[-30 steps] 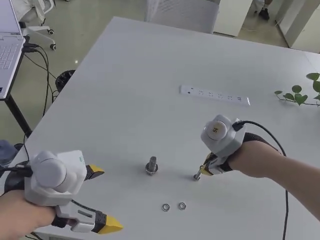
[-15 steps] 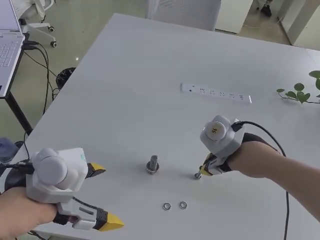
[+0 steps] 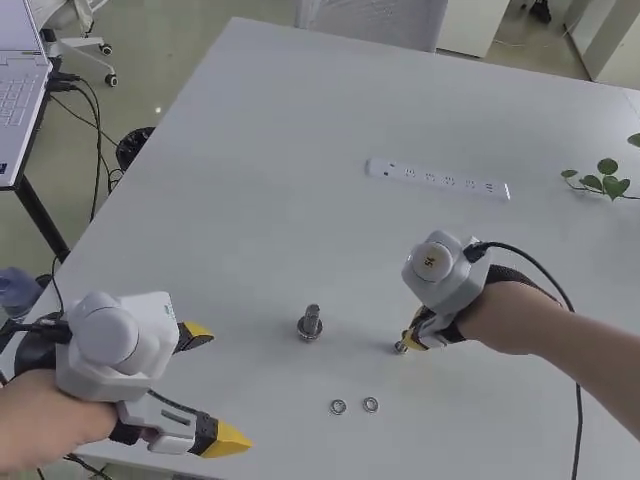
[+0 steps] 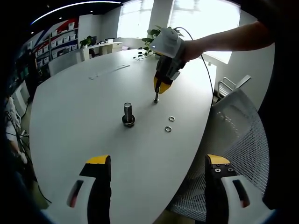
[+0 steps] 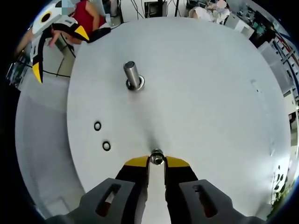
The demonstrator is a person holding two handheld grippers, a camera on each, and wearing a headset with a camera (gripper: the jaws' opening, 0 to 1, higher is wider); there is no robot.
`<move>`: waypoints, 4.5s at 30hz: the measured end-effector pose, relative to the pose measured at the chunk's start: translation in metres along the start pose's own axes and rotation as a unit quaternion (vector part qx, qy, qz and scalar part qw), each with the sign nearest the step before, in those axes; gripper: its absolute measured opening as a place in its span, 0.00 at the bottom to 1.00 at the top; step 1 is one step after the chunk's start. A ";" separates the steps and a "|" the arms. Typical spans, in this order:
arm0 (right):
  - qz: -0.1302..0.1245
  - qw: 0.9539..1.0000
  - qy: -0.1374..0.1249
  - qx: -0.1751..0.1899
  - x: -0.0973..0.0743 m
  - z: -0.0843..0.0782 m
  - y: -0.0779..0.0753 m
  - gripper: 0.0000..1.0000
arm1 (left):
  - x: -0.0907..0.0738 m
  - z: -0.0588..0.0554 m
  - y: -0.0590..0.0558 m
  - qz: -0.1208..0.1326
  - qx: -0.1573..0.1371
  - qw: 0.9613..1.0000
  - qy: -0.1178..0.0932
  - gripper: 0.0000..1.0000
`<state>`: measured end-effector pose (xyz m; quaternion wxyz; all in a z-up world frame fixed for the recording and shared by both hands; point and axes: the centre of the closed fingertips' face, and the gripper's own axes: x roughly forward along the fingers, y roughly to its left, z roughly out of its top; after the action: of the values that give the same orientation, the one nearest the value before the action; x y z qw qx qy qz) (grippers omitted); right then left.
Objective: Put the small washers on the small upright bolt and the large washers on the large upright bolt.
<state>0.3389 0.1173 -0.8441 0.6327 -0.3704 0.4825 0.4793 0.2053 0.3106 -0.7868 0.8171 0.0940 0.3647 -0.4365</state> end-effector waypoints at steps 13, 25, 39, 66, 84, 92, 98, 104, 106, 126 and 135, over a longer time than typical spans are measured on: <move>0.002 1.000 0.006 -0.010 0.010 -0.003 0.000 0.12 | 0.001 -0.002 -0.001 0.000 -0.004 1.000 0.001 0.82; 0.002 1.000 0.007 -0.012 0.016 -0.005 0.001 0.12 | -0.001 -0.005 -0.001 0.000 -0.007 1.000 0.004 0.82; 0.001 1.000 0.011 -0.017 0.024 -0.009 0.002 0.13 | -0.001 -0.006 -0.001 -0.002 -0.004 1.000 0.005 0.82; 0.002 1.000 0.012 -0.020 0.029 -0.011 0.001 0.13 | -0.001 -0.008 0.002 -0.005 -0.004 1.000 0.012 0.81; 0.000 1.000 0.006 -0.017 0.029 -0.008 -0.001 0.19 | 0.000 -0.009 0.002 -0.004 -0.007 1.000 0.011 0.80; 0.005 1.000 0.007 -0.015 0.028 -0.008 -0.001 0.21 | 0.001 -0.009 0.001 -0.006 -0.007 1.000 0.010 0.80; 0.006 1.000 0.004 -0.011 0.024 -0.007 -0.001 0.21 | 0.002 -0.007 0.002 -0.006 -0.006 1.000 0.008 0.80; 0.009 1.000 0.000 -0.002 0.019 -0.007 0.000 0.22 | 0.001 -0.004 0.001 -0.006 -0.005 1.000 0.003 0.81; 0.008 1.000 0.000 -0.005 0.017 -0.007 0.000 0.22 | 0.000 -0.002 0.001 -0.005 -0.004 1.000 0.003 0.81; -0.005 1.000 -0.017 0.000 -0.011 0.000 -0.003 0.24 | 0.000 0.005 -0.003 -0.004 0.000 1.000 -0.005 0.87; -0.009 1.000 -0.025 -0.004 -0.021 0.004 0.004 0.24 | -0.002 0.004 -0.003 0.002 -0.002 1.000 -0.007 0.87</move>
<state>0.3340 0.1164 -0.8224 0.6473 -0.3652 0.4616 0.4843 0.2040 0.3083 -0.7818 0.8203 0.0901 0.3599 -0.4352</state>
